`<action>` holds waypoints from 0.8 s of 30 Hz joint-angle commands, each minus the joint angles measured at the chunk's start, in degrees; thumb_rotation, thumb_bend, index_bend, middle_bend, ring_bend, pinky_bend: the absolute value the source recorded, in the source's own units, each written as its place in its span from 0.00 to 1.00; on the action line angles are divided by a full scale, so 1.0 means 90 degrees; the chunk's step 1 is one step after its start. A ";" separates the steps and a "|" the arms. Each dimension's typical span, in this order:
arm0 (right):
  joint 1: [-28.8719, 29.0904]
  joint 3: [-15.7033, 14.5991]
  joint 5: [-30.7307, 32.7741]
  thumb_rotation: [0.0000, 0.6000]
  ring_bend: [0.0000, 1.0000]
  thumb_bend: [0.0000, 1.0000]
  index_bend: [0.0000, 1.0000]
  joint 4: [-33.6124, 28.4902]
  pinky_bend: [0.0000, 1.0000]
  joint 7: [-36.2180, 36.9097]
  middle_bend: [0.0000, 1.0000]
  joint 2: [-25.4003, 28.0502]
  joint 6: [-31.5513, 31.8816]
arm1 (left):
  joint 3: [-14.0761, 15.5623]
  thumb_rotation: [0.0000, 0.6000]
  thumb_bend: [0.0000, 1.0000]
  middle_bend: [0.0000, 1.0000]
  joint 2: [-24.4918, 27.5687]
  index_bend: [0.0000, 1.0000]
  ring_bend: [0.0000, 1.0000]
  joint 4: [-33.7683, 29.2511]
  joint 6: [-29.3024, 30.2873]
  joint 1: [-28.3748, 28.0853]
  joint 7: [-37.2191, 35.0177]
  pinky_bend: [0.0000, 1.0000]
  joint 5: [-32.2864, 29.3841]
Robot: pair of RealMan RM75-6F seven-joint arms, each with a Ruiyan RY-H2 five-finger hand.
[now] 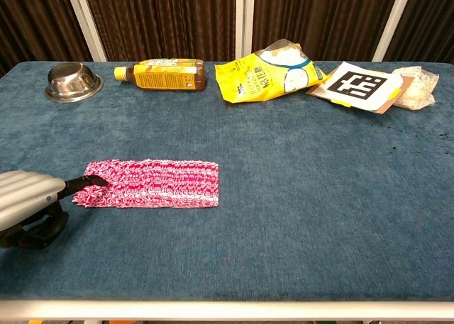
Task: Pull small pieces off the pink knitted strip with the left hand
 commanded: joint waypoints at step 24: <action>0.0111 0.0030 0.0007 1.00 0.00 0.19 0.00 0.0082 0.00 -0.0011 0.00 -0.0090 -0.0105 | -0.0192 1.00 0.71 0.87 -0.0010 0.08 0.93 0.0779 -0.0105 -0.0246 -0.0532 0.97 -0.0572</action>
